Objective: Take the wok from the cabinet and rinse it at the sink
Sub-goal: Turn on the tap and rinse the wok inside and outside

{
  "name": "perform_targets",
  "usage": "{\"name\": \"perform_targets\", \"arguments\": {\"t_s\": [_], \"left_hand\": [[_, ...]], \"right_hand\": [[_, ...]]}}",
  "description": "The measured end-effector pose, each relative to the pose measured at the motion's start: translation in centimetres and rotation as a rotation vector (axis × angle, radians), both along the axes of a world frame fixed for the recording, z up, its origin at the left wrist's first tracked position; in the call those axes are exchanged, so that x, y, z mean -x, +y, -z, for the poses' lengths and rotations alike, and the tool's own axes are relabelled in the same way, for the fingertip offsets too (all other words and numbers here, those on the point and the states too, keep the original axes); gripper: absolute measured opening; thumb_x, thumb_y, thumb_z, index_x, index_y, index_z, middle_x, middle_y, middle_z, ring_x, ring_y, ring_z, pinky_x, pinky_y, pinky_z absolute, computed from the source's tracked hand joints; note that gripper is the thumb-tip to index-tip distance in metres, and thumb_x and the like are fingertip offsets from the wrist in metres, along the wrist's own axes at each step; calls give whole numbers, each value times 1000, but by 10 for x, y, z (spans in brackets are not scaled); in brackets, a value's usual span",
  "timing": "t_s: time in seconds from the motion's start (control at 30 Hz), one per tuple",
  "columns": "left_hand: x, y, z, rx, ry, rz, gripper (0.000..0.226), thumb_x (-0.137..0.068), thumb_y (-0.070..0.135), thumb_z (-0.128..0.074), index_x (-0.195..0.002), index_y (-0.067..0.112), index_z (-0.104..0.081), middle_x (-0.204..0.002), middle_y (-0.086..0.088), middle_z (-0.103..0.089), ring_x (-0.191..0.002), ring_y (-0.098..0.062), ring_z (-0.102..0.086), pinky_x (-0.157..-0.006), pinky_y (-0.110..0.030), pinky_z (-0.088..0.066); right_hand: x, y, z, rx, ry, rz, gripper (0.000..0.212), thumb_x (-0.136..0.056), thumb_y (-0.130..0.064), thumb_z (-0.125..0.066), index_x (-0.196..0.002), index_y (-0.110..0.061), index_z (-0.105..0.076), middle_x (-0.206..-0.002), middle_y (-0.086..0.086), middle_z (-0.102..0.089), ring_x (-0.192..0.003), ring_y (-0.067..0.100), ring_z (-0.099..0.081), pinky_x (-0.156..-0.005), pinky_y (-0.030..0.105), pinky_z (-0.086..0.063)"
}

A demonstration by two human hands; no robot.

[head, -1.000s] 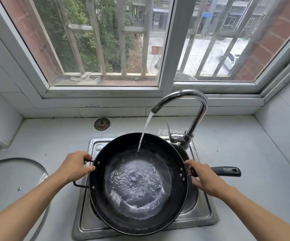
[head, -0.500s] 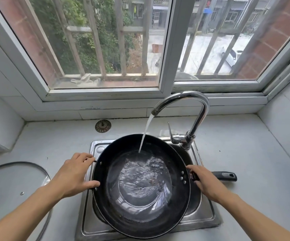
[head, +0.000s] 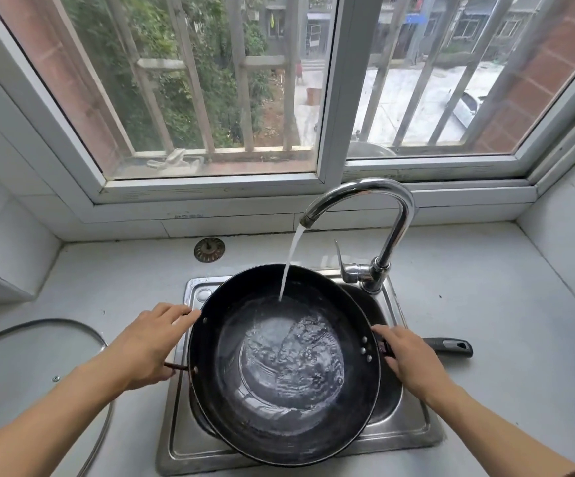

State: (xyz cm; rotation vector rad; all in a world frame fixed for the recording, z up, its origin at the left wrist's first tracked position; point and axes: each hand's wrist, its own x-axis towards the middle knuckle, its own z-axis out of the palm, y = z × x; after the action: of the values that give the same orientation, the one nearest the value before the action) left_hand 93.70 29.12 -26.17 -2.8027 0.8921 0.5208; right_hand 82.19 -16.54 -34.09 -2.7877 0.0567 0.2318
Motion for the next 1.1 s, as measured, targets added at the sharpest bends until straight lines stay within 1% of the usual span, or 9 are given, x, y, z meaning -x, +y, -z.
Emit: {"name": "perform_targets", "arguments": {"t_s": [0.1,0.17,0.27,0.6,0.77,0.9,0.97,1.03,1.1], "left_hand": [[1,-12,-7,-47,-45,39,105,-54,31,-80,-147,30,-32,-140,1,-45,-122,-23,-44,-90,-29,-44],[2,-19,-11,-62,-27,15,99,-66,26,-72,-150,33,-21,-146,3,-34,-128,-21,-35,-97,-27,-37],[4,-20,-13,-87,-18,-11,99,-69,25,-71,-151,32,-16,-148,6,-31,-129,-19,-32,-99,-24,-36],[5,-9,5,56,60,-50,95,-63,23,-70,-148,27,-29,-148,7,-34,-128,-17,-31,-104,-26,-36],[5,-2,8,77,8,-13,98,-59,31,-73,-148,26,-33,-149,4,-38,-134,-21,-34,-104,-32,-39],[6,-4,12,44,-19,-4,97,-63,34,-71,-150,27,-28,-153,5,-32,-138,-20,-29,-107,-33,-36],[7,-1,13,62,-41,4,99,-55,34,-75,-146,26,-36,-148,3,-40,-134,-22,-37,-101,-35,-43],[7,3,16,50,-58,19,103,-36,35,-79,-135,26,-52,-133,2,-57,-120,-23,-53,-84,-34,-54],[6,7,22,65,-89,16,105,-22,36,-79,-125,26,-59,-122,1,-64,-107,-23,-62,-71,-32,-57]], "right_hand": [[-3,0,1,-11,-8,-14,60,-78,-8,-70,-132,-24,-49,-103,3,-61,-97,25,-57,-83,35,-48],[-5,-1,0,-14,5,-32,60,-80,-10,-69,-134,-25,-47,-106,2,-60,-100,24,-56,-86,33,-47],[-3,-4,-4,-4,6,-45,60,-83,-12,-67,-136,-27,-44,-111,1,-60,-105,22,-54,-90,32,-45],[5,-5,-2,-29,-13,-42,52,-79,-9,-69,-127,-23,-54,-107,0,-61,-102,23,-56,-87,31,-44],[-4,-3,-12,-44,87,-18,58,-80,-13,-69,-130,-30,-46,-118,-7,-53,-114,15,-48,-98,28,-41],[-27,4,-35,-58,7,-87,56,-85,-21,-64,-136,-31,-44,-130,-9,-48,-123,12,-43,-105,29,-39],[-40,12,-47,-59,-50,-115,54,-88,-26,-61,-138,-32,-42,-134,-9,-44,-126,11,-40,-106,31,-39],[-53,23,-57,-57,-114,-134,53,-90,-30,-60,-139,-30,-41,-136,-8,-43,-126,11,-39,-107,31,-38],[-68,33,-64,-48,-172,-130,54,-90,-35,-60,-140,-29,-39,-137,-6,-42,-127,13,-38,-107,32,-38]]}}
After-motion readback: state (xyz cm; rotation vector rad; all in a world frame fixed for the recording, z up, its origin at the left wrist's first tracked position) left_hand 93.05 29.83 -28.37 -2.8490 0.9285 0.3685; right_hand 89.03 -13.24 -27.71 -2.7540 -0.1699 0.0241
